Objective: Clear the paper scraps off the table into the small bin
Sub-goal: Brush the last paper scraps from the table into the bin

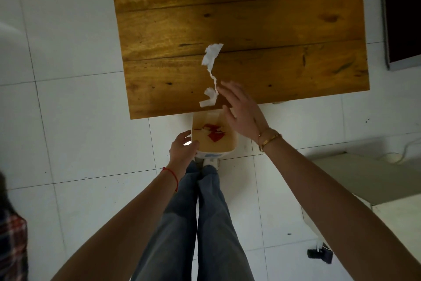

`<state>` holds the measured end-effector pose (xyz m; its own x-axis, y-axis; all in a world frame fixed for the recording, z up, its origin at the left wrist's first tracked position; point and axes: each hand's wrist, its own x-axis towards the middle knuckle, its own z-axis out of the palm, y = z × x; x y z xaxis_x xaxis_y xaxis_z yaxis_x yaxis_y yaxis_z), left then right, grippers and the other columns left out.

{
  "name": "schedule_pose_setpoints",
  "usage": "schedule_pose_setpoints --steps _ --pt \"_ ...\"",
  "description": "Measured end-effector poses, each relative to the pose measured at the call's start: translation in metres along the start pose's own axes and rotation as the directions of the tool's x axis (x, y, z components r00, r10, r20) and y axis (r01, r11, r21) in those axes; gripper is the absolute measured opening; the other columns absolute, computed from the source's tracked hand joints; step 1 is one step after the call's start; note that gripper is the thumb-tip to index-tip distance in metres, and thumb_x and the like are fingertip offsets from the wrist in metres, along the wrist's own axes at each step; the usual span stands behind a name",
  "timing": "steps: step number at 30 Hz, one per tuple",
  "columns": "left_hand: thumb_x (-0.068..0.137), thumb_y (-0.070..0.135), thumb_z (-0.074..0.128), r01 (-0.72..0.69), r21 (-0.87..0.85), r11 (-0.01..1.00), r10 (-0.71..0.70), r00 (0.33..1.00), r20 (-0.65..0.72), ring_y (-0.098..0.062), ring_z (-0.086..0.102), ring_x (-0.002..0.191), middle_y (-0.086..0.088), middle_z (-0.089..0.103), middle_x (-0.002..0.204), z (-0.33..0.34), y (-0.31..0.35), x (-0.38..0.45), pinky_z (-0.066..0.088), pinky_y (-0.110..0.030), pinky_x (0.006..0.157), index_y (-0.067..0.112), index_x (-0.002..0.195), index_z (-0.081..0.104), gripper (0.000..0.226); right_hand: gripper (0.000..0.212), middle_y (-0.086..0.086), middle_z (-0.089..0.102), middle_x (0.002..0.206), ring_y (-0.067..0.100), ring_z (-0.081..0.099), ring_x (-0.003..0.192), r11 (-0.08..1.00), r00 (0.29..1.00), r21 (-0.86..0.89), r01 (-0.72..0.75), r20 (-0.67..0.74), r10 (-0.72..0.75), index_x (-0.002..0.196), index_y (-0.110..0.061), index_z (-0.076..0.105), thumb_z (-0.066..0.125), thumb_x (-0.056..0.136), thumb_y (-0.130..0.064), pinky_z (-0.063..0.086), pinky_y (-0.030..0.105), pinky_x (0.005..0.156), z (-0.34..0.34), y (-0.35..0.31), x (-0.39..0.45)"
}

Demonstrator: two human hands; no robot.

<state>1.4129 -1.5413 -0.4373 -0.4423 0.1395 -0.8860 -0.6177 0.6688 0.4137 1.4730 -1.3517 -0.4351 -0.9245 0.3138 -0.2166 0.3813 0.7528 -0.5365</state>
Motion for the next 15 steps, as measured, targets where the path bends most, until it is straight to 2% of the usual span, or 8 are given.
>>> schedule_pose_setpoints --steps 3,7,12,15 --pt "0.084 0.016 0.064 -0.008 -0.006 1.0 0.008 1.0 -0.014 -0.031 0.062 0.114 -0.008 0.064 0.126 -0.002 -0.004 0.001 0.051 -0.051 0.096 0.016 0.129 0.054 0.046 0.051 0.002 0.025 0.159 0.024 0.014 0.149 0.999 0.998 -0.049 0.011 0.065 -0.007 0.148 -0.016 0.032 0.042 0.099 -0.021 0.018 0.04 0.121 0.002 -0.004 0.019" --pt "0.083 0.016 0.064 -0.012 -0.01 1.0 0.012 1.0 -0.02 -0.028 0.062 0.111 -0.006 0.064 0.126 -0.006 -0.01 0.0 0.053 -0.048 0.094 0.019 0.127 0.055 0.045 0.048 0.002 0.026 0.159 0.02 0.008 0.15 0.989 0.986 -0.13 0.066 0.159 -0.045 0.148 -0.016 0.033 0.036 0.101 -0.022 0.005 0.041 0.124 0.017 -0.008 0.014" --pt "0.083 0.016 0.064 -0.017 -0.024 1.0 0.016 1.0 -0.02 -0.028 0.063 0.11 -0.007 0.064 0.127 -0.008 -0.016 -0.004 0.055 -0.046 0.092 0.019 0.129 0.054 0.047 0.047 0.006 0.028 0.158 0.02 0.015 0.149 0.992 0.978 -0.073 0.101 0.188 -0.086 0.147 -0.011 0.035 0.037 0.101 -0.02 0.008 0.034 0.123 0.033 -0.018 -0.03" --pt "0.084 0.017 0.065 -0.018 -0.028 0.999 0.018 1.0 -0.025 -0.029 0.062 0.113 -0.007 0.062 0.129 -0.009 -0.017 -0.006 0.053 -0.046 0.094 0.019 0.13 0.053 0.048 0.046 0.009 0.034 0.155 0.023 0.025 0.146 0.993 0.963 -0.035 0.113 0.251 -0.1 0.146 -0.01 0.037 0.037 0.102 -0.023 0.021 0.039 0.121 0.037 -0.025 -0.054"
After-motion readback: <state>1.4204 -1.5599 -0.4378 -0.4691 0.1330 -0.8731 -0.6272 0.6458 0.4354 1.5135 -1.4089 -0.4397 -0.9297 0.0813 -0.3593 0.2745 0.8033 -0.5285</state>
